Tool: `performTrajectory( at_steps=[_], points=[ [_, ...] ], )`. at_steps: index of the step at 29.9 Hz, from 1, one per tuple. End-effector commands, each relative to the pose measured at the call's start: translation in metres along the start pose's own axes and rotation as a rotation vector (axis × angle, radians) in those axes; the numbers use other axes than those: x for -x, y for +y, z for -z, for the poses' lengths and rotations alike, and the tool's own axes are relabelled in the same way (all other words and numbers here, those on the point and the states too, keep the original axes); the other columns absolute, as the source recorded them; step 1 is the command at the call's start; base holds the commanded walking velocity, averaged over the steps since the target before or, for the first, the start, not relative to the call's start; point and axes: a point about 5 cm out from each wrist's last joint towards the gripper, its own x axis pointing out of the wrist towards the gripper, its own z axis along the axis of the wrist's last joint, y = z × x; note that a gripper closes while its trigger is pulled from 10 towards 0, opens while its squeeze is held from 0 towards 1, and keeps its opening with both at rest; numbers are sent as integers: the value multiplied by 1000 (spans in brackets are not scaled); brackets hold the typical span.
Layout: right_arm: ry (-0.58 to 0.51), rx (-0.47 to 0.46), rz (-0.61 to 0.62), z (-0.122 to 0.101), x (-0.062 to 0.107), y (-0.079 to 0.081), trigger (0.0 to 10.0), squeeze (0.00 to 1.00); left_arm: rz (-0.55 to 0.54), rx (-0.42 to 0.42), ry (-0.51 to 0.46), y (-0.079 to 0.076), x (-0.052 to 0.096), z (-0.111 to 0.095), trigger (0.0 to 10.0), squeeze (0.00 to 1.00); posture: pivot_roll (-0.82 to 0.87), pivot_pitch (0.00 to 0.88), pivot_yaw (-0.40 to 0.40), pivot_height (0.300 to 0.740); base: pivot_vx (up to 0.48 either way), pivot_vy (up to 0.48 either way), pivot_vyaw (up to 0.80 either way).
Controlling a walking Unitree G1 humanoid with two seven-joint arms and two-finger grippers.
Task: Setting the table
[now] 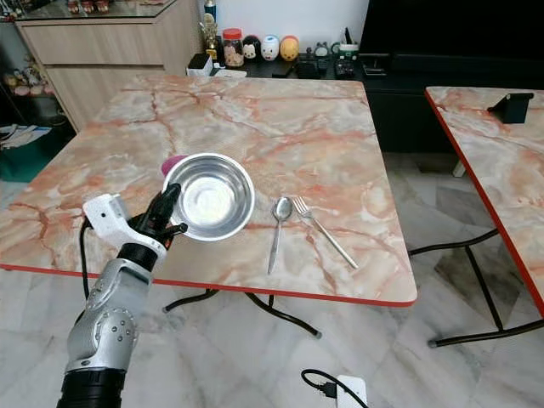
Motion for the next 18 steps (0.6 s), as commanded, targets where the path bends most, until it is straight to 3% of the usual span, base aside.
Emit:
performTrajectory(
  at_steps=[1, 18],
  points=[
    [-2, -21, 8, 1, 0, -1, 10000, 0, 15, -14, -40, -6, -4, -9, 10000, 0, 20, 0, -5, 740, 0, -394, 0],
    [-3, -21, 15, 0, 0, -1, 10000, 0, -9, -26, -47, -2, -6, -10, 10000, 0, 20, 0, 0, 740, 0, -398, 0]
  ],
)
